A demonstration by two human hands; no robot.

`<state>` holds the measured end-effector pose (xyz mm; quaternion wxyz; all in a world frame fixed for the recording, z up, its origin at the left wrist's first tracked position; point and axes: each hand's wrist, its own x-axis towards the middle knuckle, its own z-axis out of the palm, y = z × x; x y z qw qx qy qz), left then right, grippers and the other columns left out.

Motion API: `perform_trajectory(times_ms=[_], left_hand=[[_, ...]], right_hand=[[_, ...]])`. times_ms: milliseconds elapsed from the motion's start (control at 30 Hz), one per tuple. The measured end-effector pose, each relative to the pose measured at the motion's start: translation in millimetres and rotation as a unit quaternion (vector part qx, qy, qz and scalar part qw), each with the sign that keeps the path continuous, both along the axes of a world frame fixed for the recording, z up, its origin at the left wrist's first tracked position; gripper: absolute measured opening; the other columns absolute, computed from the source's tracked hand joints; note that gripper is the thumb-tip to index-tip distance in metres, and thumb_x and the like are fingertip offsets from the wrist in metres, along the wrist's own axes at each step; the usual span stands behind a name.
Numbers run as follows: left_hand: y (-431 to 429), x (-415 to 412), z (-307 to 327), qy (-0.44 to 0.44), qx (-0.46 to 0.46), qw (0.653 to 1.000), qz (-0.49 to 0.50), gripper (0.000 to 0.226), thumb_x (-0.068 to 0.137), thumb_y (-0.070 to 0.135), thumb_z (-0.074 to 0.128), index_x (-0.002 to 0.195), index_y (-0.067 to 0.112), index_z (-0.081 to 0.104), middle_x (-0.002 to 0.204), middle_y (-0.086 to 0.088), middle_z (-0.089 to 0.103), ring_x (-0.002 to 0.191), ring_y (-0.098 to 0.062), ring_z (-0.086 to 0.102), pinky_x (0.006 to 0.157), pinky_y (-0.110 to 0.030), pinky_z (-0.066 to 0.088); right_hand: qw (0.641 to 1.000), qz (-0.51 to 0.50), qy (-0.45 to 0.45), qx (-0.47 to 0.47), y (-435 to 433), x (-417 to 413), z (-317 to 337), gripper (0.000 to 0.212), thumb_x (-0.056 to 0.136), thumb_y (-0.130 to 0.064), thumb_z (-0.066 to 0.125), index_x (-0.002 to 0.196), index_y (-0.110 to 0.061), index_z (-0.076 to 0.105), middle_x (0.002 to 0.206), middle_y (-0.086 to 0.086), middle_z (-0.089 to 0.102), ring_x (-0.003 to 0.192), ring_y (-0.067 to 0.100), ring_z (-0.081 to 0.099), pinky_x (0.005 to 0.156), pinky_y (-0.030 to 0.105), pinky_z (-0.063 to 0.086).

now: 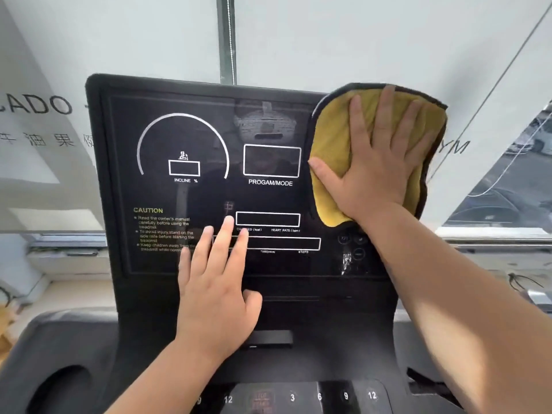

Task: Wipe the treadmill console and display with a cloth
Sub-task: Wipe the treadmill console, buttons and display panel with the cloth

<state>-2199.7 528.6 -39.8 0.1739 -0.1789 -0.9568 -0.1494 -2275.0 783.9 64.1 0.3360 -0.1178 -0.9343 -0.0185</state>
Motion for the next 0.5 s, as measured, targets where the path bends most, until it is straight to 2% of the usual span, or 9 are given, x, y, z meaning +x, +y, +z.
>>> perform_trajectory(times_ms=[167, 300, 367, 433, 500], left_hand=[[16.7, 7.1, -9.7, -0.015, -0.015, 1.000, 0.009, 0.087, 0.066, 0.027, 0.059, 0.150, 0.017, 0.042, 0.166, -0.004, 0.023, 0.151, -0.033, 0.022, 0.116, -0.063, 0.024], [18.1, 8.9, -11.0, -0.041, -0.024, 0.999, 0.021, 0.087, 0.068, 0.029, 0.056, 0.153, 0.019, 0.038, 0.167, -0.002, 0.019, 0.153, -0.031, 0.016, 0.116, -0.065, 0.025], [19.2, 9.6, -9.0, -0.053, -0.024, 0.998, 0.024, 0.087, 0.069, 0.029, 0.055, 0.153, 0.019, 0.036, 0.167, -0.001, 0.017, 0.154, -0.031, 0.015, 0.114, -0.065, 0.028], [21.1, 10.7, -6.8, -0.059, -0.024, 0.998, 0.026, 0.087, 0.069, 0.030, 0.055, 0.153, 0.019, 0.036, 0.167, -0.001, 0.016, 0.153, -0.031, 0.015, 0.113, -0.064, 0.030], [22.3, 11.5, -4.7, -0.062, -0.022, 0.998, 0.027, 0.086, 0.069, 0.031, 0.055, 0.152, 0.018, 0.038, 0.167, -0.002, 0.017, 0.153, -0.032, 0.016, 0.112, -0.064, 0.034]], right_hand=[[0.976, 0.148, -0.031, 0.157, 3.0, 39.6, -72.6, 0.094, 0.086, -0.083, 0.044, 0.163, -0.036, 0.018, 0.173, 0.006, 0.007, 0.156, 0.047, 0.003, 0.119, 0.074, -0.001], [0.946, 0.223, -0.057, 0.229, 48.1, 85.5, -130.4, 0.087, 0.090, -0.072, 0.055, 0.161, -0.038, 0.018, 0.172, -0.001, 0.011, 0.158, 0.040, 0.005, 0.123, 0.069, 0.003], [0.949, 0.209, -0.057, 0.230, 69.5, 91.2, -126.7, 0.094, 0.082, -0.077, 0.061, 0.160, -0.040, 0.023, 0.171, -0.001, 0.015, 0.157, 0.042, 0.009, 0.120, 0.073, 0.006], [0.967, 0.157, -0.044, 0.195, 80.5, 79.3, -100.0, 0.106, 0.070, -0.088, 0.061, 0.159, -0.040, 0.030, 0.171, 0.007, 0.018, 0.154, 0.050, 0.011, 0.115, 0.080, 0.006], [0.984, 0.116, -0.037, 0.133, 81.9, 55.6, -58.6, 0.117, 0.059, -0.097, 0.056, 0.159, -0.041, 0.029, 0.172, 0.015, 0.009, 0.153, 0.057, 0.002, 0.113, 0.082, 0.002]])
